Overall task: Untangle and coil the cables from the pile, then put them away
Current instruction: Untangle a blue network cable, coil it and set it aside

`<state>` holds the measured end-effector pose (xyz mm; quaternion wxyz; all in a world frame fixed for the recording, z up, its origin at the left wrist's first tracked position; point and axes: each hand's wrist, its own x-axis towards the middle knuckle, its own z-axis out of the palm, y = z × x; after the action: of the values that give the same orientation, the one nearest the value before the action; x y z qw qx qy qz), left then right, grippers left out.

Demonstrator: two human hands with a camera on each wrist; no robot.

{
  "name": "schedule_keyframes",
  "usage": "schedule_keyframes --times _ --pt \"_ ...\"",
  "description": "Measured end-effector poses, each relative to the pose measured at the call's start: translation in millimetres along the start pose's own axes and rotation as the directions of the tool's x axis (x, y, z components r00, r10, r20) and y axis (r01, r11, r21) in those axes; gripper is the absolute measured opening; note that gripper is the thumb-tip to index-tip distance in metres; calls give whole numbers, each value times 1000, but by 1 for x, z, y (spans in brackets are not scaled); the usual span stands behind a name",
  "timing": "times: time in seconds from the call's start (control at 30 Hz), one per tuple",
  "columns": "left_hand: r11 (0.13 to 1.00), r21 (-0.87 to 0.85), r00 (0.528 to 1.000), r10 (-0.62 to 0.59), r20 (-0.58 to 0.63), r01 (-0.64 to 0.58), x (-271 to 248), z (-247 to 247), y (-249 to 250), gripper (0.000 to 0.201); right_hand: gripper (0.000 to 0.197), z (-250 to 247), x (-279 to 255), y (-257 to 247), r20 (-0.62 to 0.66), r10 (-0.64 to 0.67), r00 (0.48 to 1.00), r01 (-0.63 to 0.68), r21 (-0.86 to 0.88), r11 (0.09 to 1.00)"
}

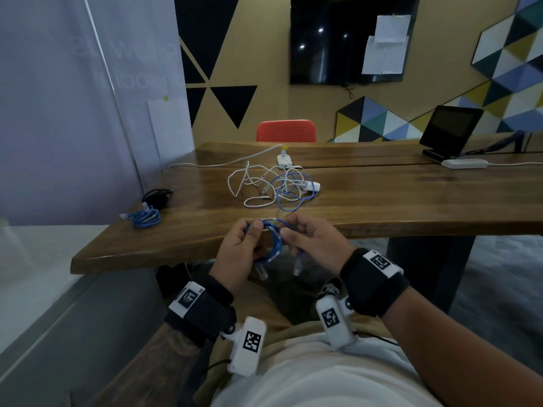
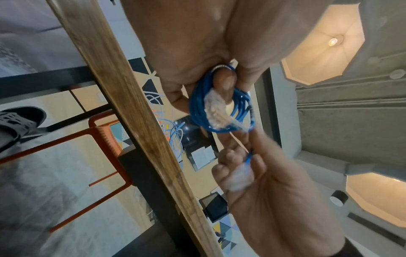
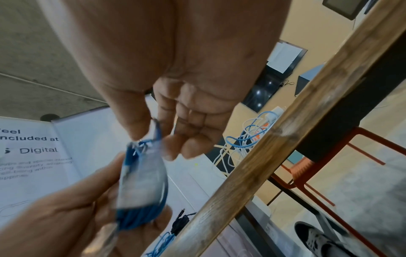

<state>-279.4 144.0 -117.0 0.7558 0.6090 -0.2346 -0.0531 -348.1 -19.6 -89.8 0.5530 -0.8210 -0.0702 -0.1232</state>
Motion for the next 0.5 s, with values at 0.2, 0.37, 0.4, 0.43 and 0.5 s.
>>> schedule_keyframes --times 0.2,0.37,0.4,0.43,0.5 --pt "997 78 1000 28 13 -29 0 -7 6 19 12 -7 1 4 -155 -30 988 -13 -270 963" --pt "1000 1 982 1 187 -1 -8 3 11 18 12 -5 4 -1 -294 18 956 7 85 996" --pt "1000 -8 981 -3 193 5 -9 4 12 18 14 -4 4 -2 -268 40 963 -3 139 990" --pt "1000 -15 981 -10 196 13 -9 4 11 18 14 -2 5 -1 -235 56 970 -8 199 980" --pt "999 -27 980 -23 200 29 -9 3 12 17 17 0 5 2 -187 64 980 -14 260 966"
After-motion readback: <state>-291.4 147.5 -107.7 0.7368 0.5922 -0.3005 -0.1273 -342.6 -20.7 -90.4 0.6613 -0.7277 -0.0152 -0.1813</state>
